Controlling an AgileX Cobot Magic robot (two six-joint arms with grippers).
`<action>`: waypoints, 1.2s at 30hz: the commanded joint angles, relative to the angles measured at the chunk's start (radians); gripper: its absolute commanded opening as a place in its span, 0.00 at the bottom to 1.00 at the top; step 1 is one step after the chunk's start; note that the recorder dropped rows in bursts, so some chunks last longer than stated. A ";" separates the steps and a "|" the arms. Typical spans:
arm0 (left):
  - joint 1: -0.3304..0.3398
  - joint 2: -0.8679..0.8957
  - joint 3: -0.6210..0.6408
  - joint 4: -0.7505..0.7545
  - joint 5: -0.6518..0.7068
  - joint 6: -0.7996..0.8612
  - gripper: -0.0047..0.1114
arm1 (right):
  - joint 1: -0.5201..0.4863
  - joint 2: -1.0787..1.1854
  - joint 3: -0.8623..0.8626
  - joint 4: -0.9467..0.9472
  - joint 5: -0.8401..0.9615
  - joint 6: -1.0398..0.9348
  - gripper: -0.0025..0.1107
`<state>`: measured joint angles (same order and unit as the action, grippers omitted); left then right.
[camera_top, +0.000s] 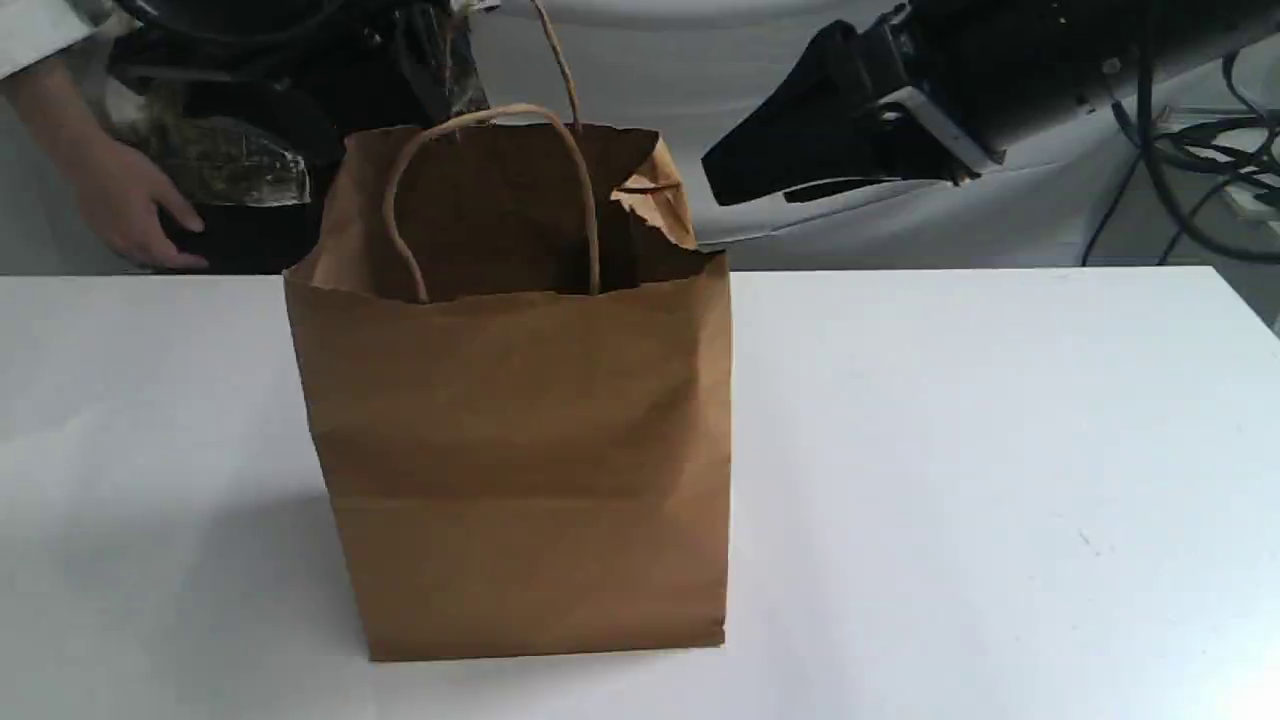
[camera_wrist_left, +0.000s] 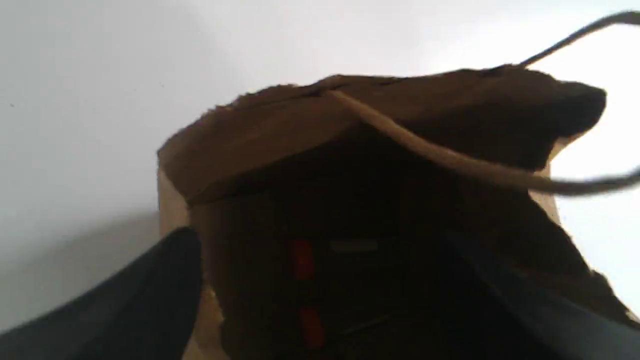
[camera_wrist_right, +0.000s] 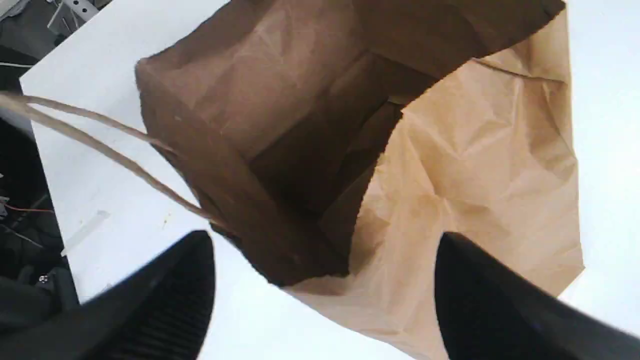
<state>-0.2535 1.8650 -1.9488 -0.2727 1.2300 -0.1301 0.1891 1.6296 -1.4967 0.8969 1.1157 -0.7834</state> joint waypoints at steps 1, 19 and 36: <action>-0.003 -0.038 -0.006 0.013 -0.009 0.000 0.61 | 0.000 -0.023 0.005 0.011 -0.004 0.003 0.57; -0.003 -0.264 -0.006 0.132 -0.009 0.043 0.61 | -0.002 -0.263 0.005 -0.206 -0.071 0.028 0.56; -0.003 -0.763 -0.006 0.135 -0.009 0.167 0.61 | -0.002 -0.699 0.005 -0.590 -0.290 0.242 0.56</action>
<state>-0.2535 1.1495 -1.9511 -0.1395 1.2301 0.0125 0.1891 0.9690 -1.4967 0.3245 0.8547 -0.5515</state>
